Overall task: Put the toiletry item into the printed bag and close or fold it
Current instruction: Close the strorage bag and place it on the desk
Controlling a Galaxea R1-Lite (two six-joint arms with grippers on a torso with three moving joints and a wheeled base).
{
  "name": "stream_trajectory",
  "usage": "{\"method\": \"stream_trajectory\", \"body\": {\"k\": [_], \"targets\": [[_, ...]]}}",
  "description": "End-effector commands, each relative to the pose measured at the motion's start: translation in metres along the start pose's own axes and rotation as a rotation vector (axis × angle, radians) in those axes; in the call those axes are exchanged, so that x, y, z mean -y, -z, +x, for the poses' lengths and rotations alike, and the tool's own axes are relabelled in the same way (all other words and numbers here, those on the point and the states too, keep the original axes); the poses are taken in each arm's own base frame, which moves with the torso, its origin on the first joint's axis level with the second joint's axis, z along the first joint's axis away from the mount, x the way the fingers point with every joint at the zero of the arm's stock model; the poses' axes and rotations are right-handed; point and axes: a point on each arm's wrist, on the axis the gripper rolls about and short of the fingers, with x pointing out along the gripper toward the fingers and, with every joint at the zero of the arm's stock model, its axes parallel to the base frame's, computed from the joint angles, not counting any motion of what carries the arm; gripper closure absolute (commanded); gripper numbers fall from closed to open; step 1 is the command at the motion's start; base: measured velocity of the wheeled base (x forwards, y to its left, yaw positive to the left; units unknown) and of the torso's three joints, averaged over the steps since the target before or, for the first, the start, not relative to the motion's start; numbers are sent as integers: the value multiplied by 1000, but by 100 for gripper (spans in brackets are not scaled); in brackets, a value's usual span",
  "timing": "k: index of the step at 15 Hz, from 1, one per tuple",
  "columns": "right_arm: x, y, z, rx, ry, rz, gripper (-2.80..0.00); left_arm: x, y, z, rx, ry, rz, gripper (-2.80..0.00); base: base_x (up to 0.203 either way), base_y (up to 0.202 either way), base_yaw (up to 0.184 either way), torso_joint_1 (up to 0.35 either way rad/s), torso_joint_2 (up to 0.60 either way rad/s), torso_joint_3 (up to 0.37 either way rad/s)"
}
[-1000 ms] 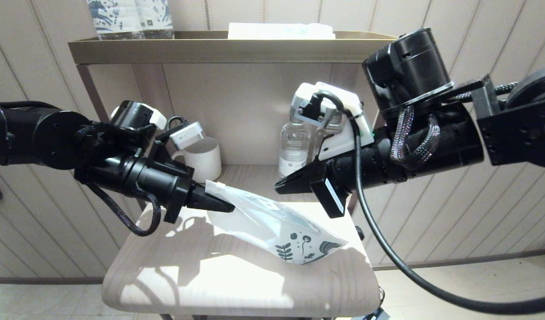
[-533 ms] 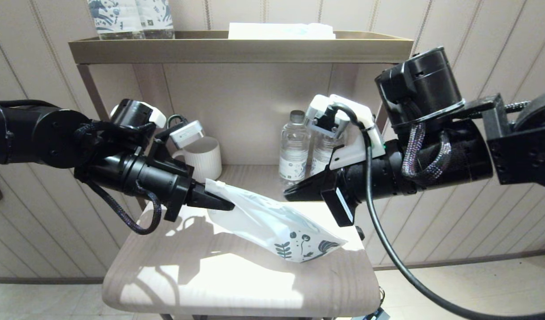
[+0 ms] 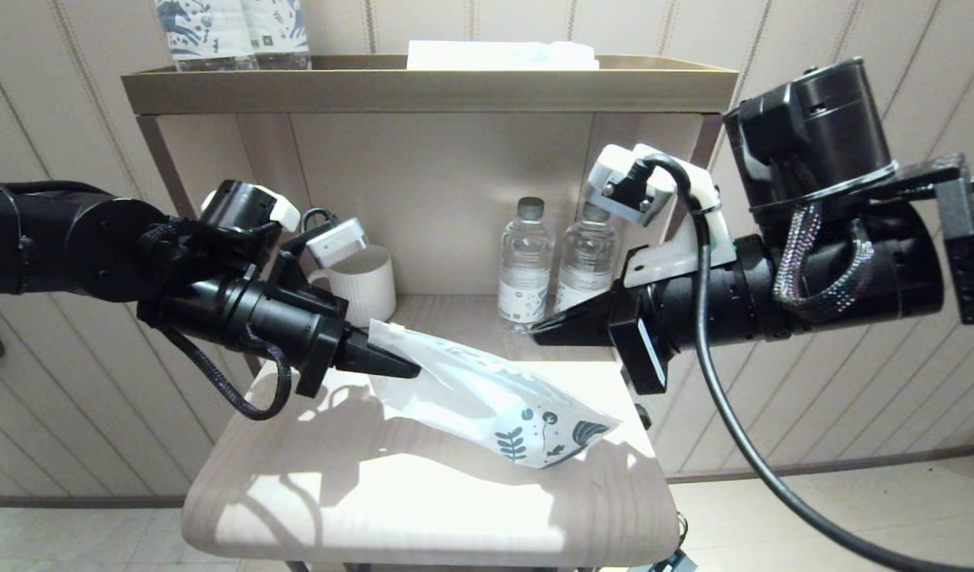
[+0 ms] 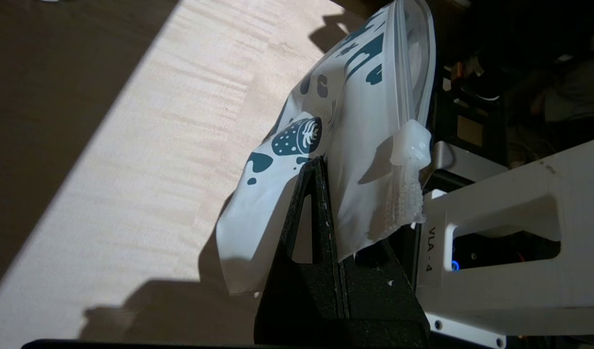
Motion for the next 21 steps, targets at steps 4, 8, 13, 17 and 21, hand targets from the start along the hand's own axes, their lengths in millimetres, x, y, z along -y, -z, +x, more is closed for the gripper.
{"method": "stream_trajectory", "body": {"k": [4,8,13,17,21], "targets": [[-7,-15,29,17,-54,-45,0,0,1,0,0,6,-2,0,0,0,0,0,0,0],[-11,-26,43,38,-81,-66,0,1,1,0,-1,5,0,0,0,0,0,0,0,0],[-12,-24,63,22,-103,-79,0,1,1,0,-2,6,-2,0,0,0,0,0,0,0],[-12,-27,58,24,-94,-76,0,1,2,0,-3,6,-4,0,0,0,0,0,0,0],[-12,-29,56,29,-74,-125,-280,3,2,-1,-2,7,-3,0,0,0,0,0,0,0]]}}
